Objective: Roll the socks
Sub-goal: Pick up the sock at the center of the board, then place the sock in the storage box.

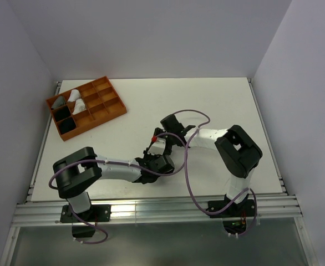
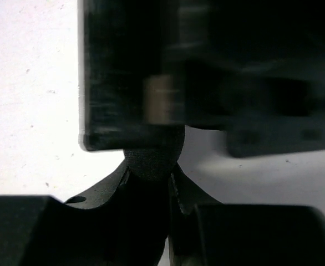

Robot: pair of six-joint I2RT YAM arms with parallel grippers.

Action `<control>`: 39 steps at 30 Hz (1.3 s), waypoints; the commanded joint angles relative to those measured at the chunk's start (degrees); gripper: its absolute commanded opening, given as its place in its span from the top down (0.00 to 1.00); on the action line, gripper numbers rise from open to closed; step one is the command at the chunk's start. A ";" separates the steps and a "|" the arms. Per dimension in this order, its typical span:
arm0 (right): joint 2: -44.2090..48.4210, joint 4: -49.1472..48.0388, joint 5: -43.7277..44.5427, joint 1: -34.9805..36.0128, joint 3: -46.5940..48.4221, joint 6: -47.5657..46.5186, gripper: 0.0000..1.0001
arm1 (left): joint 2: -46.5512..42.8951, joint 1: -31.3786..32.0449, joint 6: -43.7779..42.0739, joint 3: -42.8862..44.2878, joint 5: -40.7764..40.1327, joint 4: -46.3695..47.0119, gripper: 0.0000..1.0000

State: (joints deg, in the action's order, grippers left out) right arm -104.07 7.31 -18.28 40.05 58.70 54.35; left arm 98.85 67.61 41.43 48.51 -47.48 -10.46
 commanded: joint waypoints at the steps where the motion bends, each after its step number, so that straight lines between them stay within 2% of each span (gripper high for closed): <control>1: 6.41 -4.49 -3.07 -2.25 -0.78 -1.25 0.37 | -3.39 -2.13 1.90 -2.98 4.76 -1.76 1.00; 3: 9.74 -3.45 -2.29 -4.44 -0.34 -2.22 0.28 | -5.68 -3.36 2.25 -3.77 5.29 -1.67 1.00; 8: 16.17 1.91 1.23 -9.98 0.28 -6.09 0.17 | -11.03 -6.70 1.46 -6.23 7.49 -1.14 1.00; 13: 23.11 2.45 0.62 -19.72 -5.06 -8.81 0.16 | -16.40 -12.50 0.32 -7.38 8.98 -2.46 1.00; 17: 28.12 0.43 0.88 -23.78 -10.70 -11.01 0.16 | -22.37 -19.51 -3.97 -5.89 9.34 -4.92 1.00; 25: 36.30 -10.99 -0.08 -24.41 -19.84 -17.96 0.16 | -28.71 -34.11 -8.46 0.95 10.31 -8.26 0.99; 30: 37.80 -16.35 -4.30 -24.58 -22.56 -19.54 0.16 | -31.26 -43.96 -19.00 5.18 10.12 -5.47 1.00; 34: 37.36 -19.34 -8.52 -24.58 -23.80 -18.84 0.18 | -29.43 -53.27 -27.88 6.68 20.40 -1.17 1.00; 39: 36.92 -21.55 -11.86 -24.67 -25.38 -18.31 0.18 | -26.17 -63.56 -31.23 3.62 32.53 9.03 1.00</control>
State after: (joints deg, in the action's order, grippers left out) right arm -67.66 -9.39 -26.57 15.70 34.06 36.71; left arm 70.89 8.03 15.55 53.12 -25.17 -10.09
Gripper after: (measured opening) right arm 0.819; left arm 0.273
